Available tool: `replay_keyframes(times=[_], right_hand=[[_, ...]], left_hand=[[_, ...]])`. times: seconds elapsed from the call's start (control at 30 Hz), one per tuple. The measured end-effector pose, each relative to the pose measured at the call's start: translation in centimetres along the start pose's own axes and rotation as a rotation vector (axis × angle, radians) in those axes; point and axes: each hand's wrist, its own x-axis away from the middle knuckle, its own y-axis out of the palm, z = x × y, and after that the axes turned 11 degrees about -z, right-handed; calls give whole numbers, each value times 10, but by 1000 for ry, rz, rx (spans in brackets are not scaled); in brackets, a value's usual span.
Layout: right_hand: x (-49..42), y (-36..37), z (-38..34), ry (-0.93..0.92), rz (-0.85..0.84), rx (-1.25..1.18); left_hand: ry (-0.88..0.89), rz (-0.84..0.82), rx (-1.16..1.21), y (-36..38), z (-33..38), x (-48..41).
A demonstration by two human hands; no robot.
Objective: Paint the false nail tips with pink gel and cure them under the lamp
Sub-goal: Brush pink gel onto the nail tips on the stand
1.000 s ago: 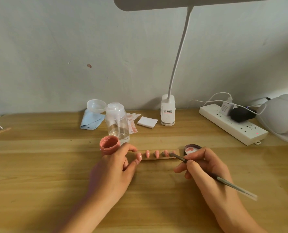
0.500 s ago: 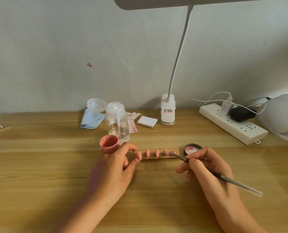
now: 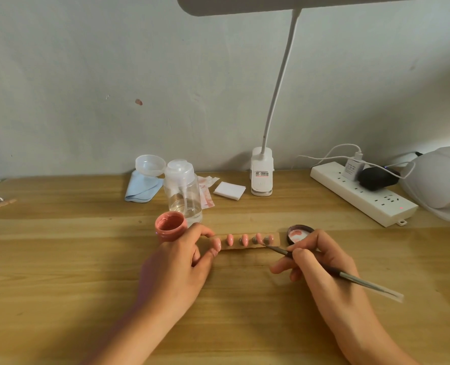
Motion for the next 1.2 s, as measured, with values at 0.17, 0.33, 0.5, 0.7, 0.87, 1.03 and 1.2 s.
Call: replay_keyframes(times=[0.17, 0.33, 0.5, 0.7, 0.87, 1.03, 1.2], right_hand=[[0, -2, -1, -18, 33, -45], [-1, 1, -3, -32, -1, -26], [-1, 1, -3, -42, 13, -28], [-2, 1, -2, -30, -3, 1], [-2, 1, -1, -35, 9, -9], [-1, -1, 1, -28, 11, 4], [-2, 0, 1, -39, 4, 10]], left_hand=[[-4, -7, 2, 0, 1, 0], [-1, -5, 5, 0, 1, 0], [8, 1, 4, 0, 1, 1], [18, 3, 10, 0, 1, 2], [12, 2, 12, 1, 1, 0], [6, 4, 2, 1, 0, 1], [8, 1, -2, 1, -1, 0]])
